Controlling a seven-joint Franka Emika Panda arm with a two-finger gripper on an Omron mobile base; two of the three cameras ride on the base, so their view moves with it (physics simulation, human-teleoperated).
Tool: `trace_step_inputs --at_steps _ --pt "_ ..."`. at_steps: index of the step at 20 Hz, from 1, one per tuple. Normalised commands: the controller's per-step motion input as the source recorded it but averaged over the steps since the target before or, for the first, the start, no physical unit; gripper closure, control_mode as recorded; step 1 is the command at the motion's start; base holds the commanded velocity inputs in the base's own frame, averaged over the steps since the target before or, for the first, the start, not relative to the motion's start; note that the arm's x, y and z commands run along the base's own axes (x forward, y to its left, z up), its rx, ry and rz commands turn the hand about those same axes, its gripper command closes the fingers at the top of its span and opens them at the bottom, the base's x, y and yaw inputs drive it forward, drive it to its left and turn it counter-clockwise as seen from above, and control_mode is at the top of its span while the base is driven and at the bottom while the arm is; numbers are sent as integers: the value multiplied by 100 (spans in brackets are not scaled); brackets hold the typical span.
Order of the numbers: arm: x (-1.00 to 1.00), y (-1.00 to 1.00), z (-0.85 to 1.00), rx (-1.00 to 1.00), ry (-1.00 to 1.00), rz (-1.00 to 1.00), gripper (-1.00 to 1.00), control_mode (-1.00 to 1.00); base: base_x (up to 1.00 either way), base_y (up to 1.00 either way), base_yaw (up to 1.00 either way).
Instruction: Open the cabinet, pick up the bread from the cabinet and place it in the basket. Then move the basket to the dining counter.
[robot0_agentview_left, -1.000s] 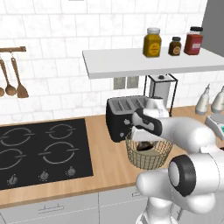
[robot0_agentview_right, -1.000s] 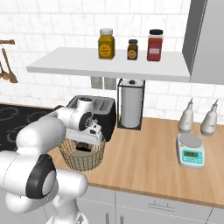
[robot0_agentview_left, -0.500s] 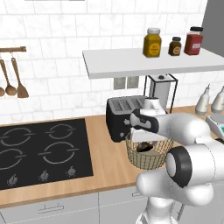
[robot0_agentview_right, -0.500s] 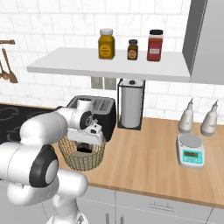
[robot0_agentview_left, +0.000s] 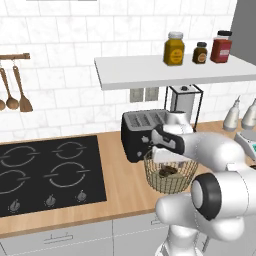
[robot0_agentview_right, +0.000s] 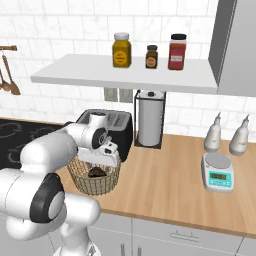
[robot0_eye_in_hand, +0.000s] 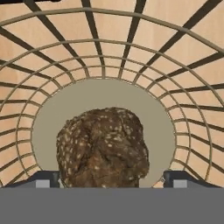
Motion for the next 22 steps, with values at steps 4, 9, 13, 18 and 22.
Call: trace_step_inputs --at_steps 4,9,13,18,22 --pt "-21 -2 24 0 -7 0 -100 -100 0 0 0" --pt "-18 0 55 0 -9 0 -100 -100 0 0 0" --pt "-76 8 48 0 -7 0 -100 -100 0 0 0" --pt "-52 57 28 -2 -14 15 -100 -100 0 0 0" --pt "-9 45 8 -7 -8 20 -100 -100 0 0 0"
